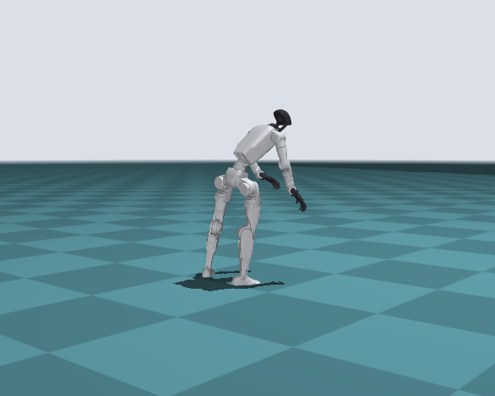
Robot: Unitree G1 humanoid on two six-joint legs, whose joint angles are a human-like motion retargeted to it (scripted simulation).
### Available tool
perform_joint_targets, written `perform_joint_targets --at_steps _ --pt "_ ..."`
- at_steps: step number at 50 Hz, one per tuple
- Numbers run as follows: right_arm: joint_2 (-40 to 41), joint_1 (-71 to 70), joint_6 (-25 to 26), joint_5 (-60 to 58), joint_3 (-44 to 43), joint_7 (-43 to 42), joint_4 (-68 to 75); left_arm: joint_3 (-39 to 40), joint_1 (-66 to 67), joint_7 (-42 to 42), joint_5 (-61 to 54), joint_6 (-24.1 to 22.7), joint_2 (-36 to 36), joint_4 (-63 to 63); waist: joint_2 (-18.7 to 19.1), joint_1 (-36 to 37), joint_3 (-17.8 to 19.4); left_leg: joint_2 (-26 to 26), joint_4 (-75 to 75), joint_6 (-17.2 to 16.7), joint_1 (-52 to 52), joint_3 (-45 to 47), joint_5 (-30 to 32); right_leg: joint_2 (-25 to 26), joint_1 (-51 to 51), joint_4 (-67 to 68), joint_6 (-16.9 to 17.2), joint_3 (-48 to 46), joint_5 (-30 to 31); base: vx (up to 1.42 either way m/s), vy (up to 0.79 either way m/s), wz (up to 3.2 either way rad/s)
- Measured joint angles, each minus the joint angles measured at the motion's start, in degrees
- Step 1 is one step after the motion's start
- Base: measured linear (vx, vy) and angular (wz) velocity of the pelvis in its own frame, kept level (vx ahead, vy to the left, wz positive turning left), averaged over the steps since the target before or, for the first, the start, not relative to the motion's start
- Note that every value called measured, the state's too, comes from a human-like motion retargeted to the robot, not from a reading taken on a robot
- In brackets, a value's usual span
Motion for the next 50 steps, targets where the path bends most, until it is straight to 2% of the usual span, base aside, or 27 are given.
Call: perform_joint_targets --at_steps 5,8,10,15,19,22,25,28,32,36,40,42,45,47,50 --pt "-0.60 -3.29 1.42 -2.40 3.19 0.17 1.55 16.27 2.48 -1.50 -17.47 6.40 -4.93 22.65 -0.16 0.55 0.00 -0.81 0.00 0.00 -0.45 -0.07 1.03 -0.89 0.09 -0.25 0.00 -0.43 0.14 0.00 0.00 0.04" --pt "-1.16 -3.82 2.04 -5.10 4.29 0.48 1.69 21.78 2.12 -3.40 -25.25 8.07 -10.49 24.97 -0.45 0.94 0.00 -0.90 0.00 0.00 -1.03 -0.36 1.69 -1.13 -0.05 -0.22 0.00 -1.01 0.14 0.02 -0.02 0.24" --pt "-1.72 -3.90 2.04 -6.44 5.19 1.22 1.50 20.07 2.79 -6.46 -26.90 6.77 -15.02 19.90 -0.59 1.09 0.00 -0.82 0.00 0.00 -1.56 -0.65 2.07 -1.18 -0.23 -0.16 0.00 -1.51 0.13 0.01 -0.03 0.30" --pt "-2.85 -3.78 0.77 -7.37 6.95 3.52 -0.07 3.77 1.17 -11.82 -16.93 0.77 -25.74 2.88 -1.14 0.02 0.00 -0.53 0.00 0.00 -3.15 -1.57 2.44 -1.19 -0.98 0.05 0.00 -2.83 0.17 0.00 -0.01 0.31" --pt "-3.18 -4.14 -0.14 -7.92 6.93 3.30 -1.33 -4.13 -2.87 -11.83 -11.05 -1.48 -28.49 -1.64 -2.18 -1.11 0.00 -0.16 0.00 0.00 -3.94 -1.40 2.19 -0.71 -1.76 0.00 0.00 -3.02 0.34 0.00 0.00 0.04" --pt "-3.79 -4.73 0.06 -7.10 7.51 3.41 -2.47 -2.50 -4.71 -14.66 -18.57 0.59 -26.71 1.40 -3.02 -1.23 0.00 0.07 0.00 0.00 -3.83 -0.48 2.09 -0.13 -2.00 -0.38 0.00 -2.47 0.51 -0.03 -0.03 -0.27" --pt "-5.18 -4.40 0.29 -7.04 7.51 2.34 -4.65 2.58 -6.48 -16.34 -26.14 5.11 -22.65 8.27 -3.46 -0.93 0.00 0.01 0.00 0.00 -3.27 0.65 2.20 0.27 -1.82 -1.03 0.00 -1.55 0.54 -0.01 -0.03 -0.35" --pt "-6.46 -3.49 -0.75 -2.93 7.40 0.61 -7.93 3.71 -10.60 -12.56 -23.74 7.96 -19.25 17.71 -3.95 -0.85 0.00 -0.67 0.00 0.00 -3.36 1.37 2.59 0.05 -1.93 -1.86 0.00 -0.67 0.80 -0.02 0.00 -0.16" --pt "-9.45 -0.60 -1.66 -4.06 6.26 0.90 -10.89 4.00 -14.10 -8.26 -16.53 9.82 -22.22 23.45 -1.93 -1.32 0.00 -1.43 0.00 0.00 -2.44 1.03 2.60 -0.83 -0.92 -2.07 0.00 -0.21 0.21 0.05 0.04 0.02" --pt "-8.84 0.79 -2.05 -5.01 6.21 2.17 -9.97 -2.90 -14.68 -8.06 -11.01 7.07 -28.06 15.98 -0.53 -3.49 0.00 -2.21 0.00 0.00 -2.03 0.16 2.15 -2.05 -0.48 -1.34 0.00 -0.14 -0.72 0.07 0.07 0.15" --pt "-8.26 1.22 -2.45 -5.02 7.61 3.84 -9.15 -13.01 -12.82 -8.81 -9.01 0.32 -32.94 -0.50 1.19 -5.48 0.00 -2.37 0.00 0.00 -0.76 -0.17 0.66 -2.61 0.21 -0.14 0.00 0.30 -2.12 0.12 0.05 -0.04" --pt "-8.32 2.16 -2.68 -4.99 6.81 3.48 -9.63 -15.45 -10.15 -8.57 -8.96 -2.97 -33.88 -8.79 2.18 -5.68 0.00 -2.01 0.00 0.00 0.84 0.33 -0.26 -2.36 1.08 0.46 0.00 1.14 -3.02 0.18 0.00 -0.43" --pt "-9.34 3.47 -3.40 -6.64 5.49 2.26 -10.18 -15.31 -4.04 -5.40 -5.21 -6.39 -33.07 -16.00 3.36 -5.26 0.00 -1.43 2.79 1.29 2.40 1.71 -2.48 -2.74 2.24 1.80 0.00 2.86 -4.41 0.17 0.02 -0.55" --pt "-10.42 3.60 -3.16 -7.47 4.73 1.81 -10.09 -12.41 1.13 -2.63 -3.69 -6.44 -31.49 -16.14 3.82 -4.34 0.00 -2.07 3.60 3.32 3.12 1.90 -2.33 -3.12 2.93 1.31 0.00 4.52 -4.03 0.11 0.03 -0.61" --pt "-11.60 3.70 -2.52 -8.34 2.95 2.12 -9.79 -5.19 10.77 -2.95 -5.73 -4.95 -28.64 -12.81 3.77 -2.84 0.00 -2.74 9.48 6.37 2.19 0.36 -4.11 -4.82 3.94 1.53 0.00 7.19 -4.09 0.13 0.07 -0.66"
